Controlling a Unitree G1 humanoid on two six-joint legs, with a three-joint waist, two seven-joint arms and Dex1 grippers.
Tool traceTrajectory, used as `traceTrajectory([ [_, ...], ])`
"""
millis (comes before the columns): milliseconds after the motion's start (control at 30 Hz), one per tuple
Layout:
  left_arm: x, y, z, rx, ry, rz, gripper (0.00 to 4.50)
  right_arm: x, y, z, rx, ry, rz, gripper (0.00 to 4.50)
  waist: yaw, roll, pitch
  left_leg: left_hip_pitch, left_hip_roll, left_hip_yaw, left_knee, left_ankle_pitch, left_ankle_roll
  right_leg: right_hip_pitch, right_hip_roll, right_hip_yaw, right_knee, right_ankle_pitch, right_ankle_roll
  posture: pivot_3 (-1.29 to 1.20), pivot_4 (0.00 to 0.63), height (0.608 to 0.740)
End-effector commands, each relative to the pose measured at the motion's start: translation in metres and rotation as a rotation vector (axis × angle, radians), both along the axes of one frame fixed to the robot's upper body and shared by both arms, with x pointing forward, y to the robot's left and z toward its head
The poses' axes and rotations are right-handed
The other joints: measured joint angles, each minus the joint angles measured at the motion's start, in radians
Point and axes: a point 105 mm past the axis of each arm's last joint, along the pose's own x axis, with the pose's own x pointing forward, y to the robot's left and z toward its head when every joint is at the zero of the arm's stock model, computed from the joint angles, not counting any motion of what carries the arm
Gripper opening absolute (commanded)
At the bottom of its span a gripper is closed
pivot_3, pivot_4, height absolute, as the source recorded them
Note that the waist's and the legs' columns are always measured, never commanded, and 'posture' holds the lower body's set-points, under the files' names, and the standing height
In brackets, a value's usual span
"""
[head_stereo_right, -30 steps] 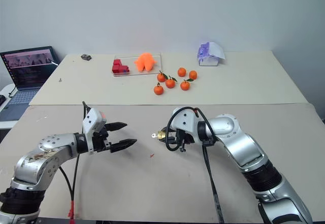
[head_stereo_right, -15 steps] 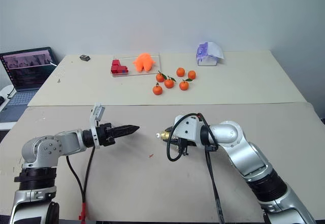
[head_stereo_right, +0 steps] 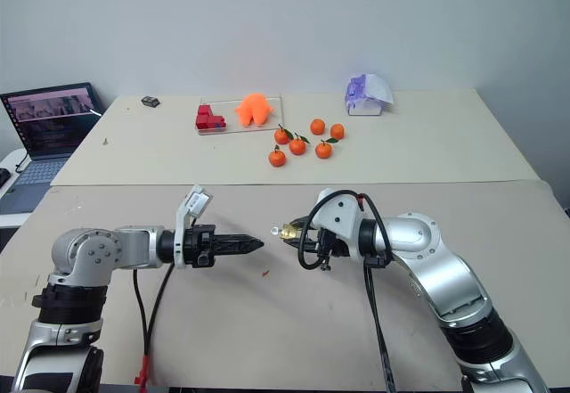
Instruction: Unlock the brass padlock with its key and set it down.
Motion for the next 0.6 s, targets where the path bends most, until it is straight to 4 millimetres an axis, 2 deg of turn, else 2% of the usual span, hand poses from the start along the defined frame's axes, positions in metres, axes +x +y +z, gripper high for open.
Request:
traceTrajectory([
  [33,-0.011,-0.003,0.018,-0.01,-0.054,-0.078,1.35,-0.004,0.0,0.008,0.015,-0.04,0.005,0.92,-0.001,0.0,0.0,0.0,0.0,0.0,0.0,0.0,0.0,0.0,0.0,0.0,0.0,0.0,0.0,0.0,0.15,0.735],
  [267,-0.011,-0.006,0.022,-0.014,-0.068,-0.089,1.35,-0.007,0.002,0.012,0.007,-0.053,0.017,0.92,0.0,-0.001,0.001,0.0,0.0,0.0,0.0,0.0,0.0,0.0,0.0,0.0,0.0,0.0,0.0,0.0,0.15,0.735],
  [600,0.0,-0.008,0.023,-0.026,-0.082,-0.07,1.35,-0.016,-0.001,0.018,0.0,-0.057,0.014,0.92,0.001,-0.001,0.001,-0.001,0.0,-0.001,0.001,0.0,-0.001,-0.002,0.0,-0.001,0.0,0.0,0.0,0.0,0.15,0.735],
])
